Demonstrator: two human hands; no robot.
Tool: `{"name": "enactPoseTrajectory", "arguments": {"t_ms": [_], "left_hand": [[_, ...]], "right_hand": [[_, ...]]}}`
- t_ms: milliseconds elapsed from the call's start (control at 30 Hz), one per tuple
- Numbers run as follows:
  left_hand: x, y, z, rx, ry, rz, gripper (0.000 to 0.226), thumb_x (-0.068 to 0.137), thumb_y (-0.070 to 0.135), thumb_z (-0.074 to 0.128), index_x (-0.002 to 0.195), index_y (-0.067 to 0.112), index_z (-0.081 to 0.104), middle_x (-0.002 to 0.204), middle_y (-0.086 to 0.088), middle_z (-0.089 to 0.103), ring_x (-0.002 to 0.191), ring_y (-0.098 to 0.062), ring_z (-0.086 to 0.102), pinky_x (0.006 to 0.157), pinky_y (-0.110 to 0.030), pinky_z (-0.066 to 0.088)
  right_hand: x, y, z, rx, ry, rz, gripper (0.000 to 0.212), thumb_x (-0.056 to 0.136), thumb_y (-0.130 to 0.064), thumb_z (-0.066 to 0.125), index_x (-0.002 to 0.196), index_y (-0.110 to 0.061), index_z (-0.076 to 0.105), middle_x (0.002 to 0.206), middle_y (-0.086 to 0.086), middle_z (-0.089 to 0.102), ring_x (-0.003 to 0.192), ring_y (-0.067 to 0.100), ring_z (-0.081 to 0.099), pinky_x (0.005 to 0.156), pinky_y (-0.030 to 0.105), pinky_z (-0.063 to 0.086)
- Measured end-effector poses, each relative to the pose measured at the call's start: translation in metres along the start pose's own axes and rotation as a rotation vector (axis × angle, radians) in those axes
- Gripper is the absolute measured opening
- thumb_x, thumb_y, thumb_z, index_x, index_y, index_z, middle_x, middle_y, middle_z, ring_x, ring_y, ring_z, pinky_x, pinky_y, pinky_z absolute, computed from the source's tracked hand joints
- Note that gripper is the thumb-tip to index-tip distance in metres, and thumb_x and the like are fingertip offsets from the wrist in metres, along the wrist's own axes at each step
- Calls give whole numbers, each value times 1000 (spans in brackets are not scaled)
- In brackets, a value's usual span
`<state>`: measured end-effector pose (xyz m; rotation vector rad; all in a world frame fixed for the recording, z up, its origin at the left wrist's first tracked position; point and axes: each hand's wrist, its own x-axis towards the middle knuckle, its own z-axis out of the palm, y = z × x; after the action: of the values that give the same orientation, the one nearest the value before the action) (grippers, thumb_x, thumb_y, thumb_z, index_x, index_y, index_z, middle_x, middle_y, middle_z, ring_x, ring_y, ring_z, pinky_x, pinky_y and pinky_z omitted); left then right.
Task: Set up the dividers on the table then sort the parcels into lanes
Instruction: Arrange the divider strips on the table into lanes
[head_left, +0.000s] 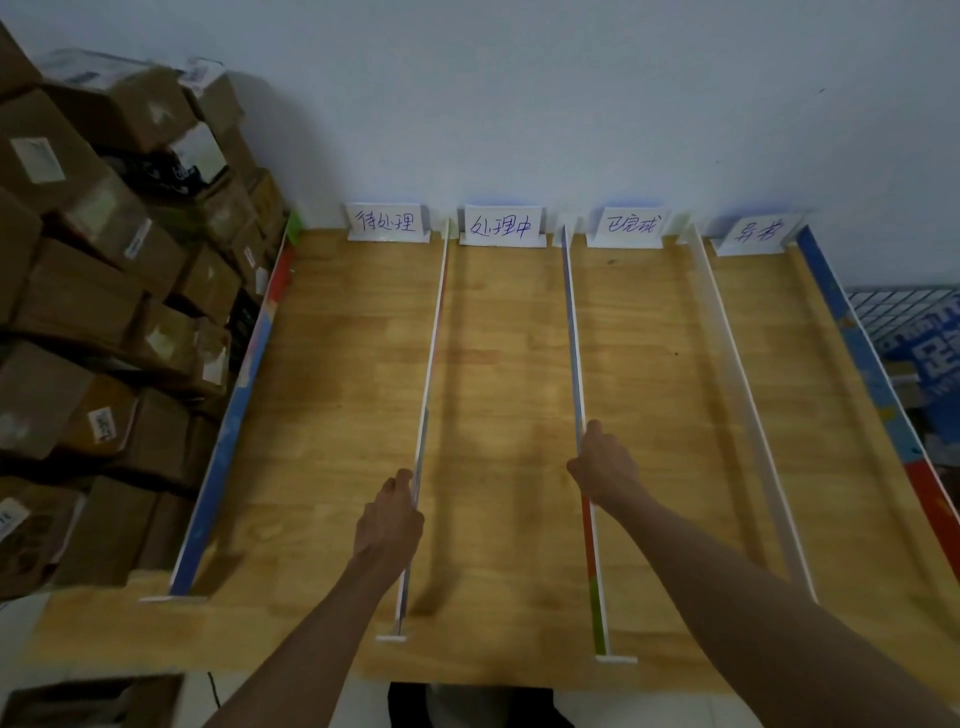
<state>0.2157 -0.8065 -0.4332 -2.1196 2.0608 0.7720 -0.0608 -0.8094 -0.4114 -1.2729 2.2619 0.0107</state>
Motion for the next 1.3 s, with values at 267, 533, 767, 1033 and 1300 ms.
{"name": "enactPoseTrajectory", "arguments": {"t_ms": [267, 533, 767, 1033, 1300], "left_hand": [[3, 4, 8, -17, -24, -15, 43, 92, 14, 54, 132, 20, 39, 119, -6, 60, 98, -32, 64, 75, -39, 52], [9, 4, 14, -15, -50, -24, 48, 89, 14, 59, 131, 20, 37, 113, -9, 61, 96, -33, 63, 69, -38, 48], [12, 5, 15, -12, -61, -4, 55, 88, 14, 61, 136, 19, 34, 115, -10, 61, 95, -34, 64, 72, -41, 52], [19, -3, 9, -15, -45, -12, 60, 87, 15, 65, 138, 18, 33, 113, -10, 61, 94, -32, 63, 73, -40, 53], [13, -8, 12, -28, -62, -33, 73, 85, 19, 67, 144, 22, 24, 119, -8, 57, 94, -31, 63, 74, -40, 53]], "right_hand": [[21, 4, 11, -64, 33, 16, 32, 95, -11, 49, 125, -6, 40, 119, 15, 57, 106, 37, 61, 75, 39, 44], [22, 10, 33, 6, 33, 37, 28, 97, -8, 38, 125, -5, 37, 125, 17, 52, 110, 42, 59, 83, 44, 46], [-2, 25, 50, 33, -67, 75, 51, 93, -17, 52, 138, -10, 29, 127, 15, 50, 111, 39, 58, 87, 47, 50], [-1, 23, 54, 87, -25, 48, 41, 92, -10, 51, 129, -13, 33, 119, 14, 52, 101, 37, 61, 84, 52, 53], [-8, 24, 55, 111, -35, 78, 45, 90, -18, 56, 127, -14, 32, 115, 11, 53, 96, 35, 62, 82, 51, 55]]}}
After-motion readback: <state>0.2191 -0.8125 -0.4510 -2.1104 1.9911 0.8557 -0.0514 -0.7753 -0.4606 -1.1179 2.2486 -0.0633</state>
